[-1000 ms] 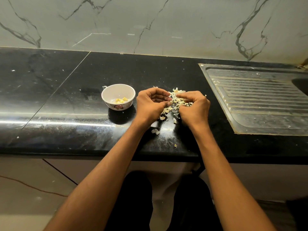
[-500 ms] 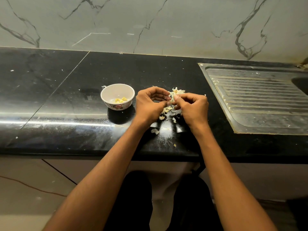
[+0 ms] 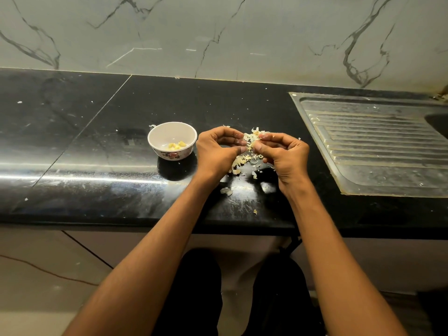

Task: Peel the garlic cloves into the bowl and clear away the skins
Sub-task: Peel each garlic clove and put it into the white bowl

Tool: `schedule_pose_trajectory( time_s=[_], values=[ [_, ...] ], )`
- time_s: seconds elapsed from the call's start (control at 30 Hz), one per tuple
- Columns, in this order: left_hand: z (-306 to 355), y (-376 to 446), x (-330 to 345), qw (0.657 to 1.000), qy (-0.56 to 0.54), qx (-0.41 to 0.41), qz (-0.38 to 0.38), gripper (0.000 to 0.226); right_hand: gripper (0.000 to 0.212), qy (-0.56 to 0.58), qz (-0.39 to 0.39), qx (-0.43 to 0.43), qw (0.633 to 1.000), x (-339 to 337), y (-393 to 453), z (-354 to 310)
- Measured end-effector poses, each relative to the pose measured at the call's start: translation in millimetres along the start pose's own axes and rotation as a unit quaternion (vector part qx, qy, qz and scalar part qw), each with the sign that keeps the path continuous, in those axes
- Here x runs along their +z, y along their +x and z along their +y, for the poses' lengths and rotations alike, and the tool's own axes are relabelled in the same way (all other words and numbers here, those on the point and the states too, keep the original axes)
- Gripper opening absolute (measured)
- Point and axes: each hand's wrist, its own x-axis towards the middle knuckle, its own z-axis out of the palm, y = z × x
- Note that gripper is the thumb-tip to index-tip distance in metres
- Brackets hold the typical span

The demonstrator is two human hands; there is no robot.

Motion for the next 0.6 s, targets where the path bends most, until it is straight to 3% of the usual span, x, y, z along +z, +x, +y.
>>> schedule_pose_trajectory(
  time_s=[0.33,0.53,0.6],
  values=[
    [-6,5,-1,0.999,0.008,-0.039,-0.01,0.037,0.031,-0.002,-0.031,-0.054,0.998,16,4,-9],
    [-13,8,-2,0.997,0.054,-0.045,0.015,0.029,0.025,-0.116,-0.098,-0.14,0.978,85,12,-36],
    [-16,6,-4,0.997,0.044,-0.052,0.032,0.038,0.023,-0.176,-0.119,-0.153,0.965,110,13,-36]
  ],
)
